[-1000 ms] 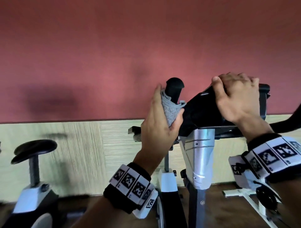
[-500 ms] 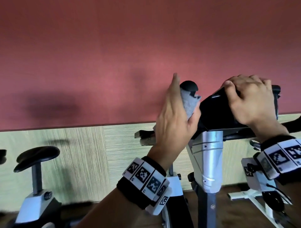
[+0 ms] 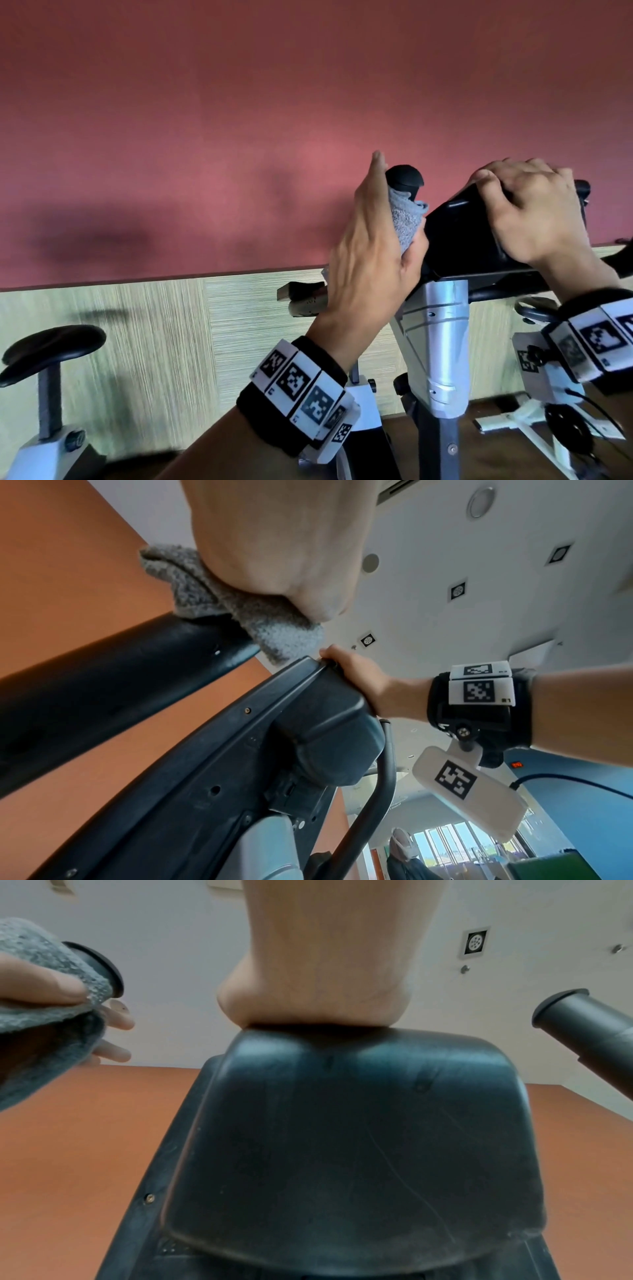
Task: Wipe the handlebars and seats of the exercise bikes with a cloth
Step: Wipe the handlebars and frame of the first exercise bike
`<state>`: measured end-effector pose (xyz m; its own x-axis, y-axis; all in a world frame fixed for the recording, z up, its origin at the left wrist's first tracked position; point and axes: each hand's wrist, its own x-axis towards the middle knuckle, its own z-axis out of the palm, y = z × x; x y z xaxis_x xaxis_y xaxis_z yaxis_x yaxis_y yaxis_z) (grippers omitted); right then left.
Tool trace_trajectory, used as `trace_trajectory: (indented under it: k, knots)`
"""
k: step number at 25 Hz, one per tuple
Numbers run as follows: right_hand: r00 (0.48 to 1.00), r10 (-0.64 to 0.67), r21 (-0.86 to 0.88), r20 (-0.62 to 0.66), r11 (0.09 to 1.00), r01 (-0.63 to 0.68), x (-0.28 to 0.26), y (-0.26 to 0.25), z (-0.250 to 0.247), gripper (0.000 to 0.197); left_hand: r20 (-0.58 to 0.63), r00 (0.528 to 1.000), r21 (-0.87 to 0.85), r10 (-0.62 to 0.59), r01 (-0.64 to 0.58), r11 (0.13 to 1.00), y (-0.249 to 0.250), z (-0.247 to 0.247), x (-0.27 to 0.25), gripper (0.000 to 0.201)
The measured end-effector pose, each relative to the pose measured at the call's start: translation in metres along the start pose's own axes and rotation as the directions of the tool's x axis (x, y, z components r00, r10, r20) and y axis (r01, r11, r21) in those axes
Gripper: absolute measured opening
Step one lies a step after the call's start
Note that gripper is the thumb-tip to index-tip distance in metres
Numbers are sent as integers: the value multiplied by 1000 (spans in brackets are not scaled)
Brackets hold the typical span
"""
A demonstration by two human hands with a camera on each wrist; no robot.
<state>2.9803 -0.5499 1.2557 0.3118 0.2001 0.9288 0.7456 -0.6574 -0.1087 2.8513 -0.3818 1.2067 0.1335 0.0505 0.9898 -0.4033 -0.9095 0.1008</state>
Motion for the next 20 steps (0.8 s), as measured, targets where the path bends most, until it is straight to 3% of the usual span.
trace_trajectory:
  k: [15, 20]
  knots:
    - [997, 71, 15, -24, 997, -71, -1, -10, 1, 46, 75, 997, -2, 14, -14, 1000, -2, -9, 1, 76]
    - [996, 88, 1, -18, 996, -88, 0, -16, 2, 44, 13, 1000, -4, -8, 8, 1000, 7, -5, 19, 74]
